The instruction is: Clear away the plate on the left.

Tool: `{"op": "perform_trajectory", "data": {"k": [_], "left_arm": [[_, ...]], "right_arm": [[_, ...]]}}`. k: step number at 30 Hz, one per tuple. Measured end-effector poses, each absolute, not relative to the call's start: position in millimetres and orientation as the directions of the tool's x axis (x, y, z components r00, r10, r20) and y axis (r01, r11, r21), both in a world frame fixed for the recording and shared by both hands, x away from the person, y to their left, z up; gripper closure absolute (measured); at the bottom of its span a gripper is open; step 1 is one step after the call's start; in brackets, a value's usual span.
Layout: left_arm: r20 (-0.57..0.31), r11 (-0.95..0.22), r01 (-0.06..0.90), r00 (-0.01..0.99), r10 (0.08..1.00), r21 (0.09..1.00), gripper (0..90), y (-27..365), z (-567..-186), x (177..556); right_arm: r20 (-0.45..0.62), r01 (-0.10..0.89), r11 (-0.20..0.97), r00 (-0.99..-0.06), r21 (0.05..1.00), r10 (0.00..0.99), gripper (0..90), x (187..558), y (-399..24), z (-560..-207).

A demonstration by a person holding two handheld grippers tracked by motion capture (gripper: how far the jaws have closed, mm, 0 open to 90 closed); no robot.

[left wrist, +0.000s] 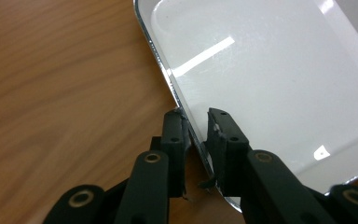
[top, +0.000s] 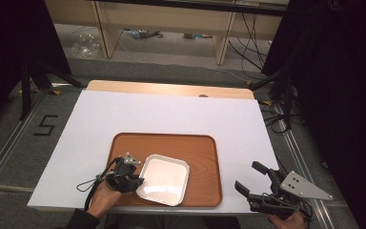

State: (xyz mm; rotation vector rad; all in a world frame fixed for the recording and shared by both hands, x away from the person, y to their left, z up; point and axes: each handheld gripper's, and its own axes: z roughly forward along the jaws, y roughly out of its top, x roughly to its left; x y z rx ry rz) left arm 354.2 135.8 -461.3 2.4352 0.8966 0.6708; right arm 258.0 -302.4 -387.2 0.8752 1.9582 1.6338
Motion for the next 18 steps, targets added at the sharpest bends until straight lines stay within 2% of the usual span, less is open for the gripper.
{"op": "perform_trajectory", "data": {"k": [2,10,12,18], "left_arm": [[0.303,-0.686,0.469,0.655,0.692,0.556,75.4,137,-460,351],[0.296,-0.69,0.474,0.662,0.689,0.547,72.4,134,-460,341],[0.295,-0.69,0.475,0.662,0.689,0.546,72.1,134,-460,339],[0.297,-0.695,0.481,0.662,0.688,0.535,70.8,132,-459,335]], "right_arm": [[0.057,0.199,0.117,-0.7,0.973,0.712,15.5,258,-303,-386],[0.052,0.201,0.129,-0.705,0.971,0.707,15.5,257,-302,-387],[0.037,0.167,0.117,-0.708,0.979,0.706,15.5,258,-302,-387],[0.045,0.166,0.104,-0.707,0.981,0.706,15.5,259,-302,-387]]}}
